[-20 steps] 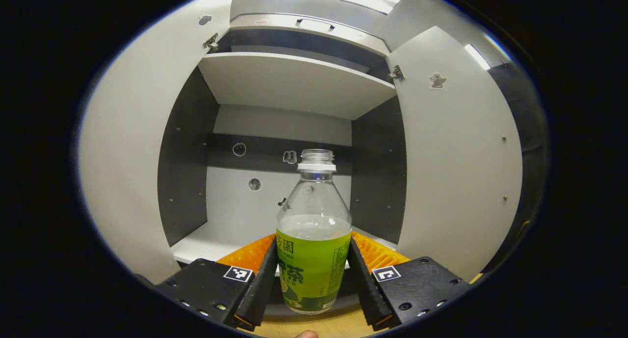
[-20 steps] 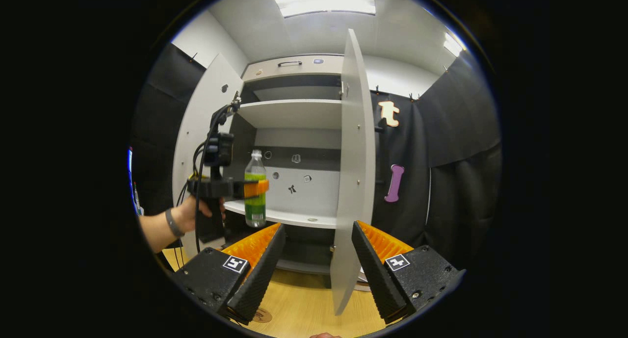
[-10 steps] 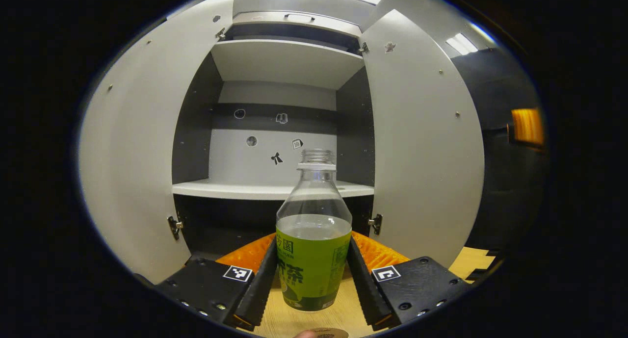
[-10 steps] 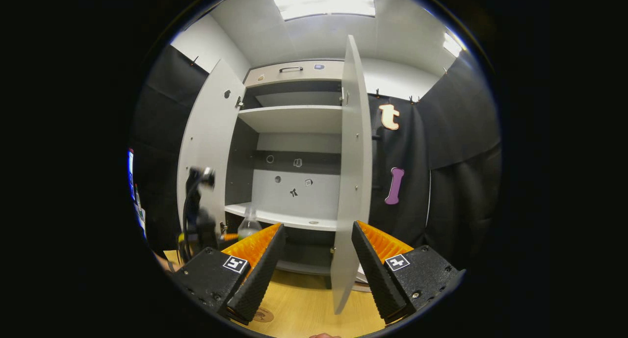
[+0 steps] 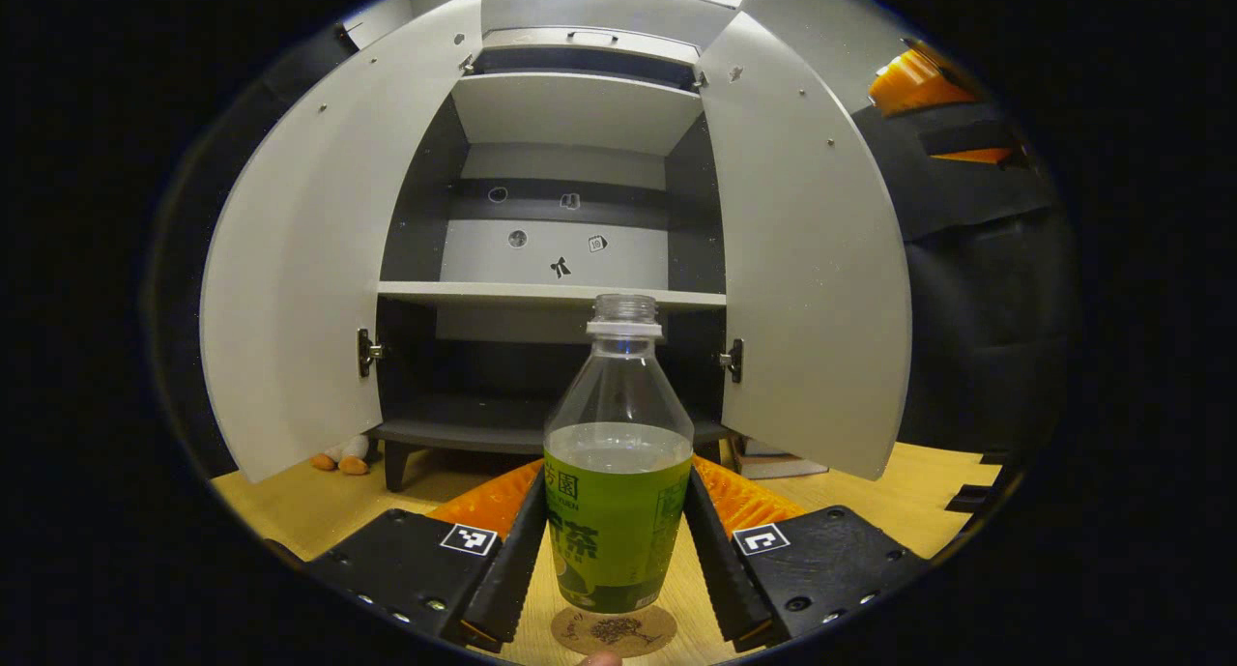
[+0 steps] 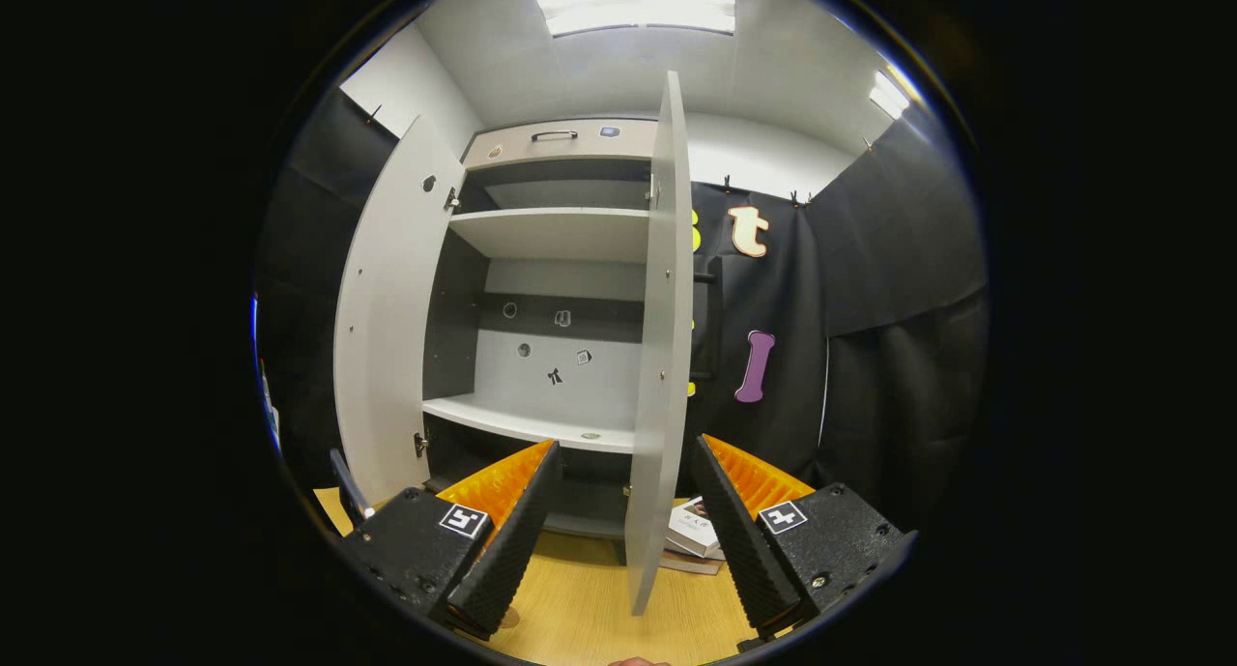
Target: Grasp the bottle in the cabinet with the left hand and place it on the coaster, then close the right door with the right hand and the left door with the left hand.
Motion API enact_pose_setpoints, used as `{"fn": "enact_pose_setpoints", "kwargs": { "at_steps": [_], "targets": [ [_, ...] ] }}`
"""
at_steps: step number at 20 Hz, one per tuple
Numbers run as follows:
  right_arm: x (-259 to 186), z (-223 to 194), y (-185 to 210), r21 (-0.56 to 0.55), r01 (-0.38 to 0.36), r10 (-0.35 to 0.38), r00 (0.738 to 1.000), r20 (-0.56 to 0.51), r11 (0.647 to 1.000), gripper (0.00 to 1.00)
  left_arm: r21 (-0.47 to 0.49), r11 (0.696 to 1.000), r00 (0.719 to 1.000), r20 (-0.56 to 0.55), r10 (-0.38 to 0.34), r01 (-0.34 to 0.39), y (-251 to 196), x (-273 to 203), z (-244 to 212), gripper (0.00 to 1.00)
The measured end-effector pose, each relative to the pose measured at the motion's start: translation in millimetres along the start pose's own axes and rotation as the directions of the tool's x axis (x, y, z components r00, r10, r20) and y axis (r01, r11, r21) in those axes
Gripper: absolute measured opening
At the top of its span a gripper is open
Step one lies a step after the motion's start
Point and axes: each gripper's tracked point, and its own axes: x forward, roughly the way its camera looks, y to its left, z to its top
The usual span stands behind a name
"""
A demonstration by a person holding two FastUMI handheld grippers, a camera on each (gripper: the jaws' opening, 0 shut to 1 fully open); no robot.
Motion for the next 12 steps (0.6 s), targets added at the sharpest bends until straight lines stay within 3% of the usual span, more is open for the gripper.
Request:
{"fn": "enact_pose_setpoints", "kwargs": {
  "at_steps": [5, 12],
  "targets": [
    [0.9, -3.7, 6.1, -0.026, -0.011, 0.011, 1.0, -0.014, 1.0, 0.84, 0.011, 0.999, 0.999, -0.021, 0.046, -0.046, 11.4, -5.5, -32.5, 0.73],
    [4.3, -10.1, 12.2, -0.051, -0.019, 0.018, 0.999, -0.033, 0.998, 0.84, 0.016, 0.999, 0.999, -0.041, 0.035, -0.034, 9.1, -5.1, -49.2, 0.73]
  ]
}}
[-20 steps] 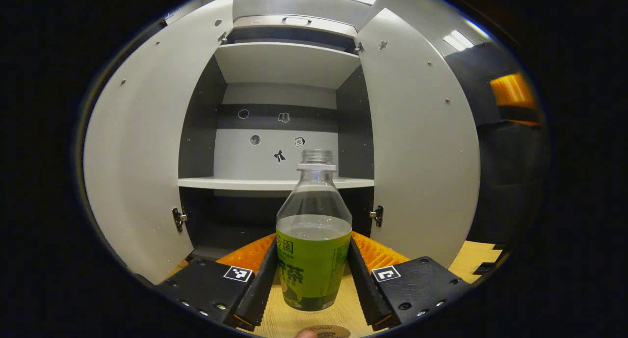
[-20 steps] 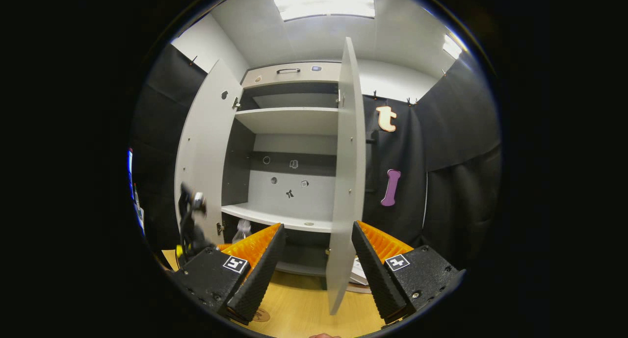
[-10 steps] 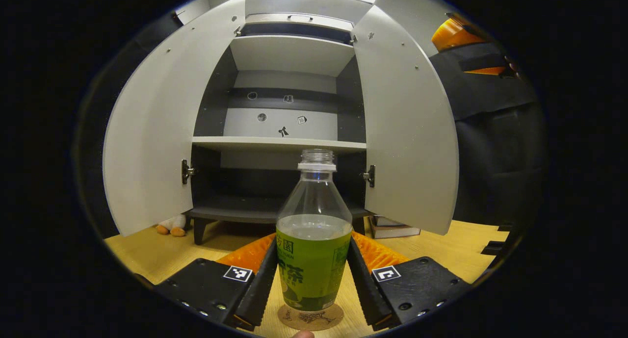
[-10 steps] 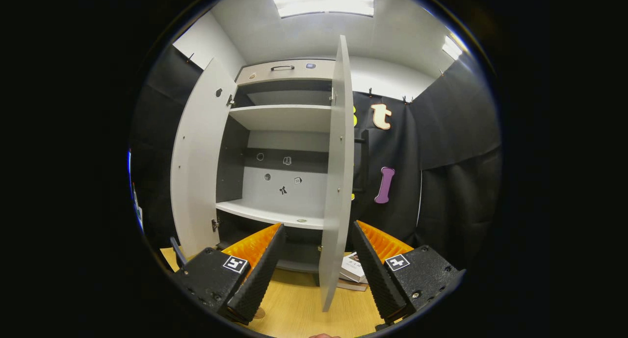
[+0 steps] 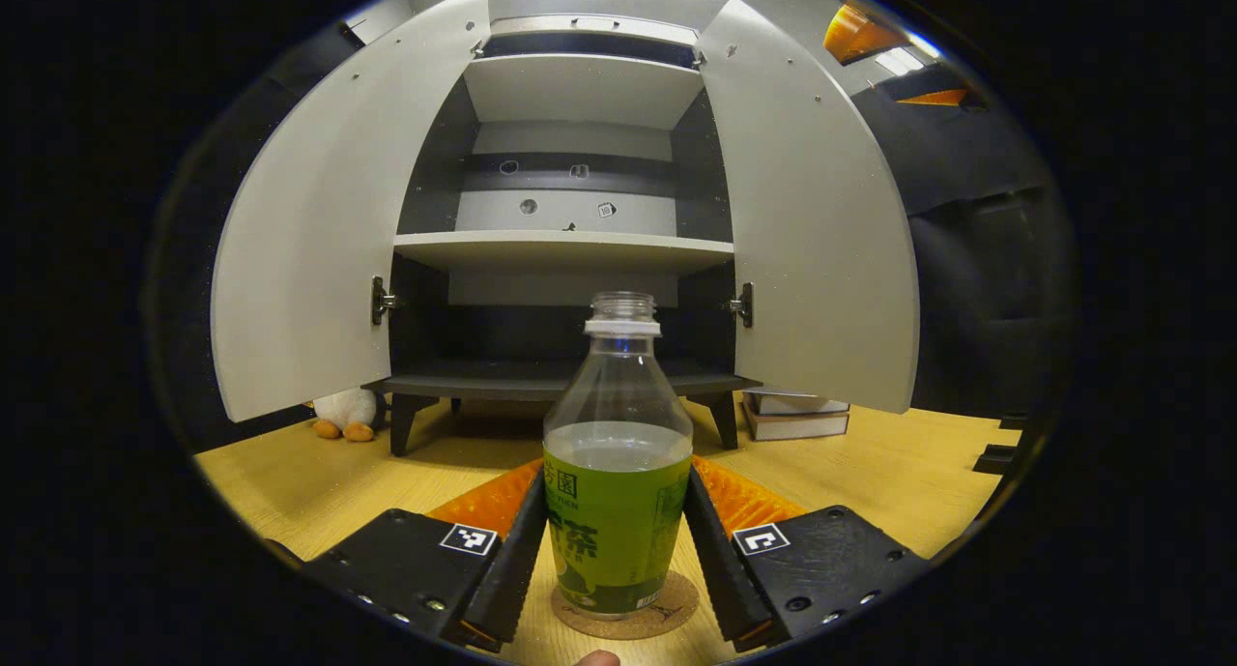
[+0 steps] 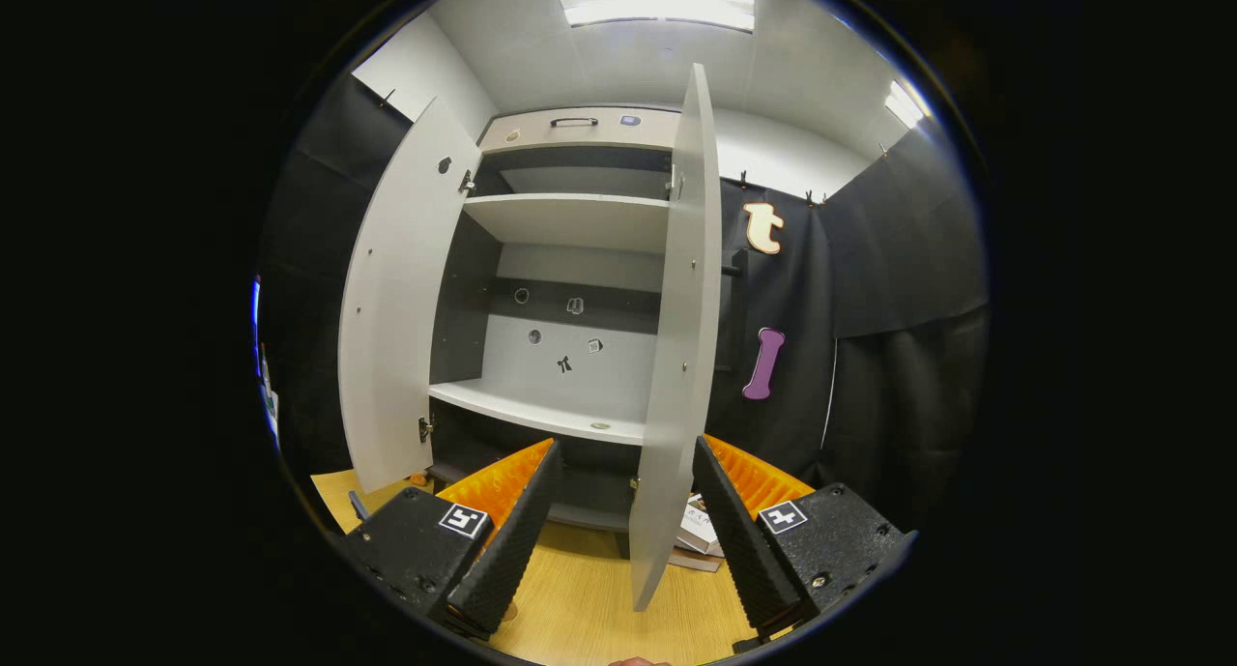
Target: Grasp the bottle in the cabinet with the left hand and place it on the coaster, then close the right door with the right hand and the left door with the left hand.
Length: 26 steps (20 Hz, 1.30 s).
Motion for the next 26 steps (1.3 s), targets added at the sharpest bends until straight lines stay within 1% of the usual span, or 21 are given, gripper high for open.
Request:
{"fn": "enact_pose_setpoints", "kwargs": {
  "at_steps": [3, 6, 8, 12, 14, 15, 19, 22, 23, 24, 26],
  "targets": [
    [1.9, -2.5, 0.4, 0.001, -0.001, 0.001, 1.0, -0.006, 1.0, 0.84, -0.023, 1.0, 1.0, -0.021, 0.012, -0.013, 0.0, -2.4, -2.5, 0.73],
    [5.0, -5.9, -0.3, 0.008, 0.0, 0.0, 1.0, -0.013, 1.0, 0.84, -0.077, 0.997, 0.998, -0.053, -0.018, 0.014, -5.0, -5.2, -2.3, 0.73],
    [6.9, -8.0, 1.1, 0.015, -0.008, 0.009, 1.0, -0.021, 1.0, 0.84, -0.064, 0.998, 0.998, -0.058, -0.027, 0.024, -5.1, -5.2, -3.7, 0.73],
    [7.9, -6.4, 1.8, 0.01, -0.02, 0.02, 1.0, -0.009, 1.0, 0.84, -0.059, 0.998, 0.996, -0.086, -0.039, 0.033, -8.0, -4.4, -10.3, 0.78],
    [7.9, -6.4, 1.5, 0.001, -0.022, 0.022, 1.0, -0.004, 1.0, 0.84, -0.052, 0.998, 0.991, -0.124, -0.042, 0.036, -8.8, -5.7, -15.7, 0.79],
    [8.4, -6.9, 0.5, -0.004, -0.019, 0.019, 1.0, -0.003, 1.0, 0.84, -0.058, 0.998, 0.99, -0.132, -0.044, 0.037, -10.6, -6.3, -14.4, 0.84],
    [8.9, -10.6, 0.7, -0.001, -0.019, 0.019, 1.0, -0.008, 1.0, 0.84, -0.069, 0.997, 0.994, -0.101, -0.035, 0.028, -6.8, -11.3, 7.2, 0.96],
    [9.2, -13.0, 0.1, -0.004, -0.023, 0.023, 1.0, -0.014, 1.0, 0.84, -0.092, 0.995, 0.998, -0.052, -0.03, 0.025, -1.8, -23.4, 36.9, 0.96],
    [9.7, -13.4, -0.3, -0.001, -0.023, 0.023, 1.0, -0.014, 1.0, 0.84, -0.104, 0.994, 0.999, -0.037, -0.033, 0.029, -1.0, -29.1, 48.4, 0.92],
    [9.9, -13.5, -1.2, 0.004, -0.02, 0.02, 1.0, -0.012, 1.0, 0.84, -0.116, 0.993, 0.999, -0.024, -0.04, 0.037, -1.4, -35.0, 60.0, 0.95],
    [10.3, -15.0, -1.9, 0.018, -0.015, 0.015, 1.0, -0.001, 1.0, 0.84, -0.129, 0.991, 1.0, 0.007, -0.022, 0.023, 3.3, -44.8, 88.9, 0.95]
  ]
}}
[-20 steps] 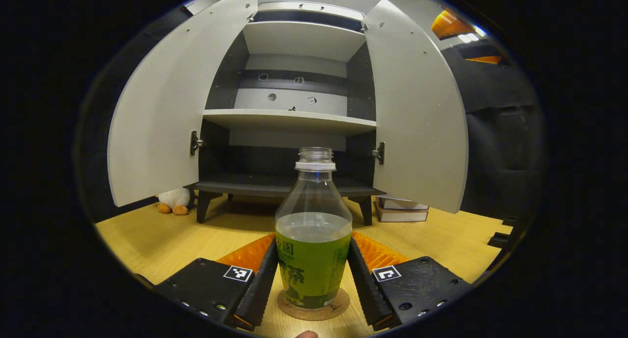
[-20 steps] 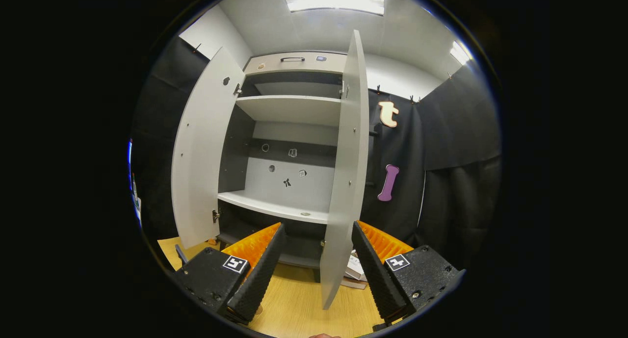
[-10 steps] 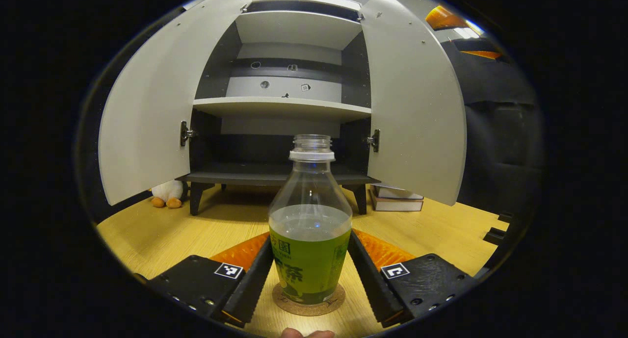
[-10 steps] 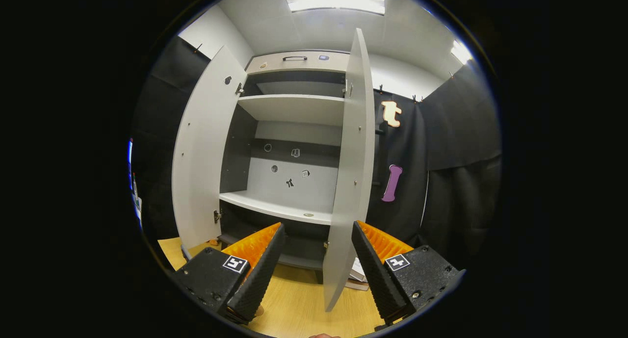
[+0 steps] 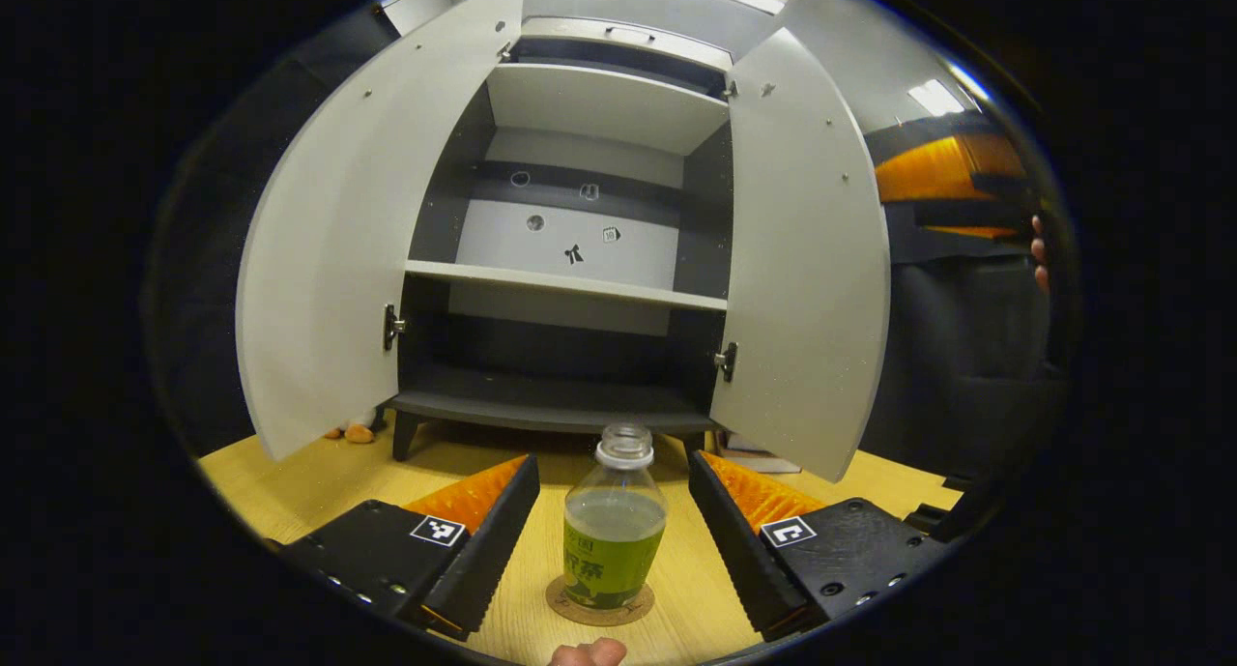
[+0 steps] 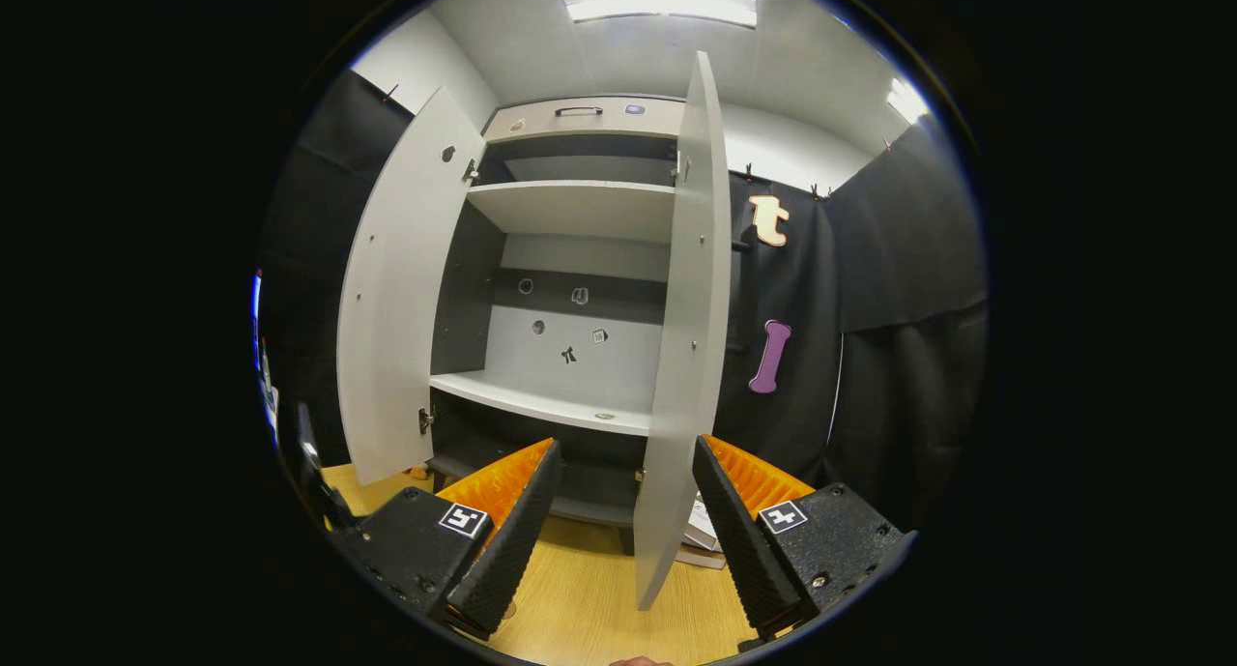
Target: Grasp the bottle in the cabinet with the left hand and place it on the coaster, then close the right door with the right hand and the left door with the left hand.
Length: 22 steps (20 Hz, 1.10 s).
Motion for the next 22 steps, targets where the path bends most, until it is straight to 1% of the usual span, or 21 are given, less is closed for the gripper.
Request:
{"fn": "enact_pose_setpoints", "kwargs": {
  "at_steps": [1, 2, 3, 4, 6, 7, 8, 9, 11, 13, 14, 16, 17, 18, 19, 21, 22],
  "targets": [
    [0.2, -1.6, -0.8, 0.005, 0.002, -0.002, 1.0, 0.006, 1.0, 0.84, -0.01, 1.0, 1.0, 0.018, 0.016, -0.016, 1.7, -2.0, 17.5, 0.95],
    [1.3, -3.2, -0.4, 0.011, -0.002, 0.002, 1.0, 0.009, 1.0, 0.84, -0.017, 1.0, 0.999, 0.035, 0.015, -0.015, -0.5, -2.9, 34.5, 0.95],
    [2.8, -6.6, 1.2, 0.019, -0.012, 0.012, 1.0, 0.008, 1.0, 0.84, -0.02, 1.0, 0.999, 0.053, 0.011, -0.01, -3.2, -2.2, 51.6, 1.0],
    [3.6, -7.0, 2.6, 0.032, -0.025, 0.025, 1.0, 0.011, 0.999, 0.84, -0.015, 1.0, 0.998, 0.061, 0.016, -0.015, -3.8, -2.6, 64.9, 0.95],
    [4.5, -8.8, 5.3, 0.065, -0.043, 0.042, 0.999, 0.024, 0.997, 0.84, 0.006, 1.0, 0.998, 0.062, 0.03, -0.031, -3.6, -5.3, 84.5, 0.95],
    [5.0, -10.0, 4.8, 0.082, -0.044, 0.041, 0.999, 0.03, 0.996, 0.84, 0.006, 0.999, 0.997, 0.064, 0.036, -0.037, -4.1, -7.6, 91.8, 0.95],
    [5.1, -11.0, 3.9, 0.099, -0.043, 0.04, 0.999, 0.034, 0.994, 0.84, -0.005, 0.999, 0.997, 0.07, 0.04, -0.04, -5.6, -9.4, 98.1, 0.9],
    [5.3, -13.6, 3.7, 0.114, -0.045, 0.041, 0.998, 0.037, 0.992, 0.84, -0.021, 0.999, 0.997, 0.073, 0.039, -0.038, -7.4, -12.0, 103.0, 0.95],
    [4.4, -17.8, 0.4, 0.132, -0.051, 0.047, 0.998, 0.031, 0.99, 0.84, -0.045, 0.999, 0.997, 0.065, 0.033, -0.03, -10.2, -16.1, 108.2, 0.95],
    [2.7, -14.2, -10.4, 0.141, -0.047, 0.044, 0.999, 0.027, 0.989, 0.84, -0.024, 0.999, 0.997, 0.061, 0.049, -0.048, -3.9, -19.7, 113.8, 0.95],
    [3.1, -1.4, -21.3, 0.14, -0.031, 0.026, 0.999, 0.043, 0.99, 0.84, -0.006, 0.998, 0.995, 0.074, 0.067, -0.067, 1.7, -21.4, 120.2, 0.95],
    [5.0, 27.6, -59.1, 0.108, 0.036, -0.046, 0.995, 0.089, 0.993, 0.84, 0.016, 0.993, 0.986, 0.124, 0.112, -0.114, 13.7, -25.8, 131.2, 0.95],
    [6.6, 44.9, -76.1, 0.097, 0.065, -0.077, 0.989, 0.125, 0.993, 0.84, 0.023, 0.993, 0.985, 0.131, 0.111, -0.115, 13.5, -26.8, 132.0, 0.9],
    [8.4, 63.0, -93.6, 0.091, 0.096, -0.11, 0.981, 0.16, 0.991, 0.84, 0.028, 0.993, 0.986, 0.125, 0.109, -0.113, 11.8, -27.2, 129.5, 0.95],
    [9.5, 77.6, -114.5, 0.08, 0.14, -0.153, 0.97, 0.191, 0.987, 0.84, 0.032, 0.992, 0.986, 0.118, 0.114, -0.118, 11.4, -29.3, 126.7, 0.94],
    [10.6, 110.2, -153.1, 0.041, 0.237, -0.24, 0.939, 0.247, 0.971, 0.84, 0.033, 0.992, 0.986, 0.118, 0.119, -0.123, 8.2, -32.6, 125.0, 0.95],
    [12.8, 124.8, -166.1, 0.032, 0.265, -0.264, 0.928, 0.265, 0.964, 0.84, 0.03, 0.992, 0.986, 0.119, 0.119, -0.123, 6.4, -33.9, 124.1, 0.95]
  ]
}}
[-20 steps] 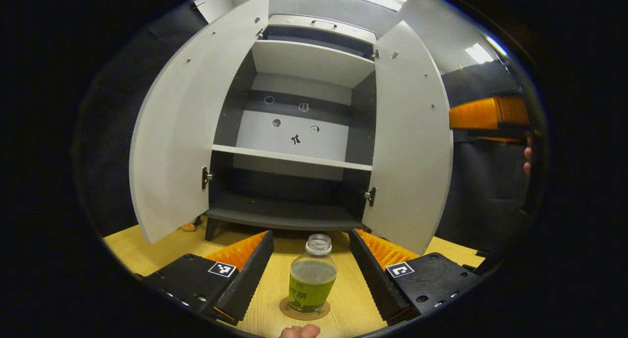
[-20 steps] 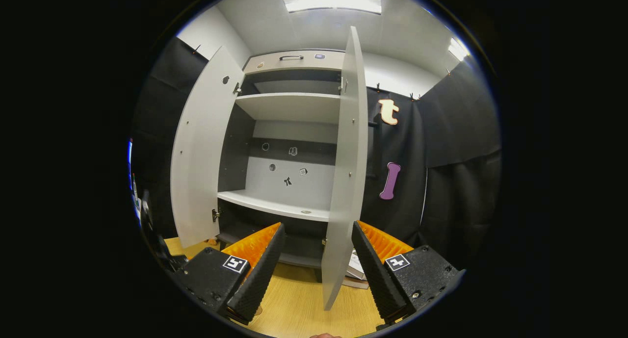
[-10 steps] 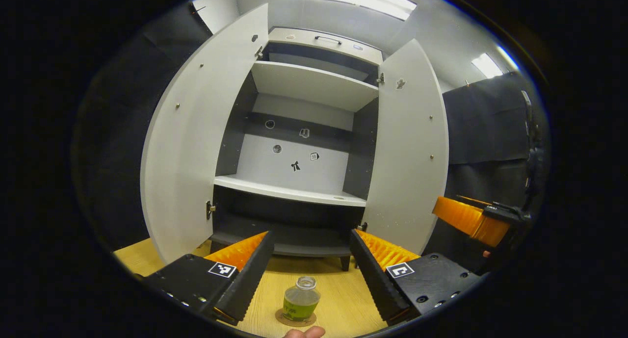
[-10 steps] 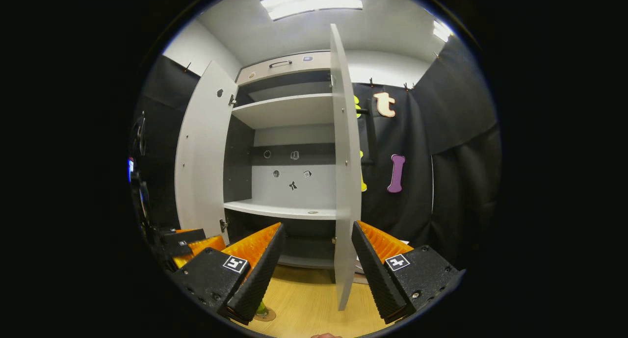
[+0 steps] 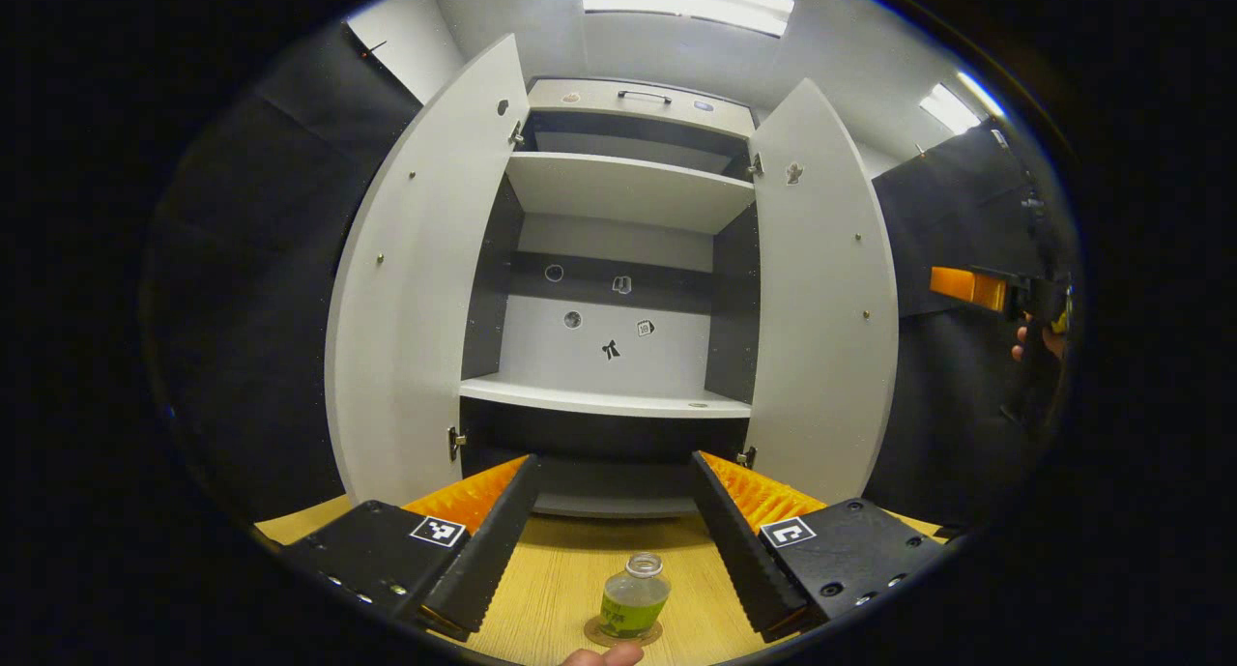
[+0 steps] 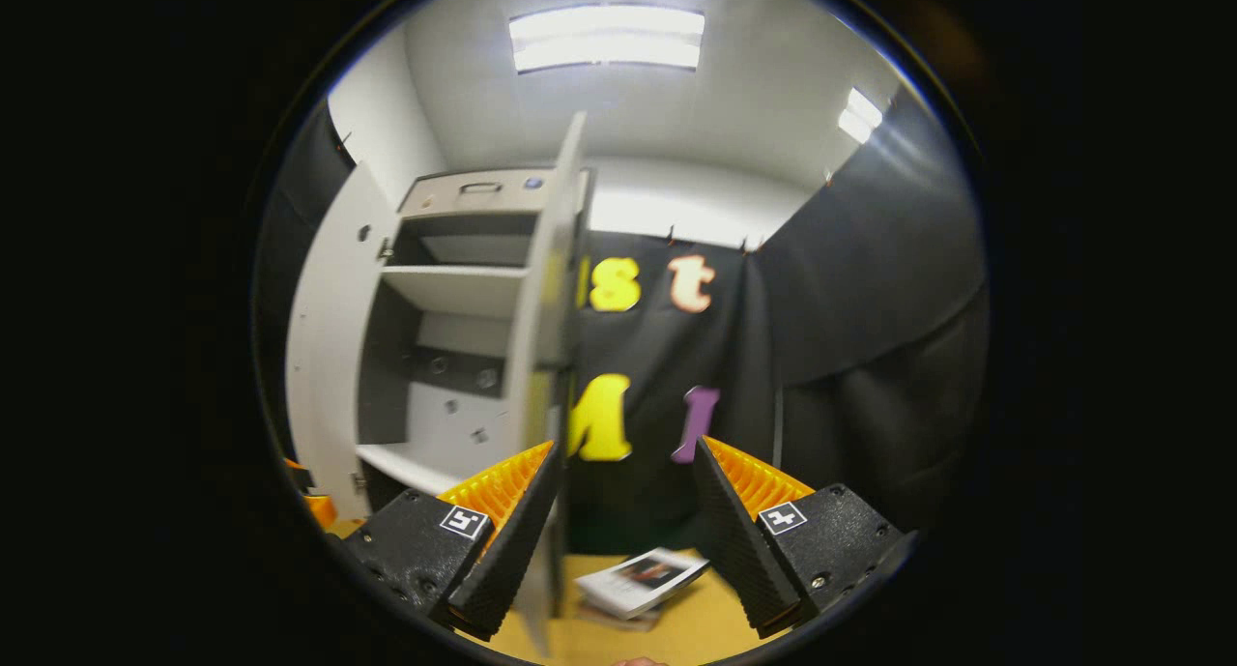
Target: Grasp the bottle in the cabinet with the left hand and place it on the coaster, then close the right door with the right hand and the left door with the left hand.
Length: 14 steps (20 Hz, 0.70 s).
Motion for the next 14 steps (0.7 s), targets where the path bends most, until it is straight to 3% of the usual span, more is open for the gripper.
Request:
{"fn": "enact_pose_setpoints", "kwargs": {
  "at_steps": [3, 4, 5, 11, 14],
  "targets": [
    [28.2, 19.9, -2.2, -0.015, -0.043, 0.044, 0.998, 0.033, 0.999, 0.84, -0.021, 1.0, 1.0, -0.015, -0.013, 0.013, -7.1, -3.3, -6.0, 0.95],
    [38.0, 20.0, -3.5, -0.02, -0.053, 0.054, 0.998, 0.033, 0.998, 0.84, -0.03, 0.999, 1.0, -0.022, -0.019, 0.018, -10.0, -5.5, -8.5, 0.99],
    [47.5, 15.5, -6.9, -0.022, -0.052, 0.052, 0.998, 0.018, 0.998, 0.83, -0.037, 0.999, 0.999, -0.026, -0.022, 0.021, -11.5, -6.8, -9.5, 0.95],
    [69.8, -17.6, 20.8, 0.067, -0.138, 0.145, 0.983, -0.114, 0.988, 0.84, -0.047, 0.999, 0.998, -0.065, -0.003, 0.0, -5.6, -12.1, -20.1, 0.95],
    [68.1, -23.7, 24.4, -0.029, -0.113, 0.108, 0.985, -0.137, 0.993, 0.82, -0.05, 0.998, 0.997, -0.072, 0.024, -0.027, 4.9, -15.9, -24.9, 0.95]
  ]
}}
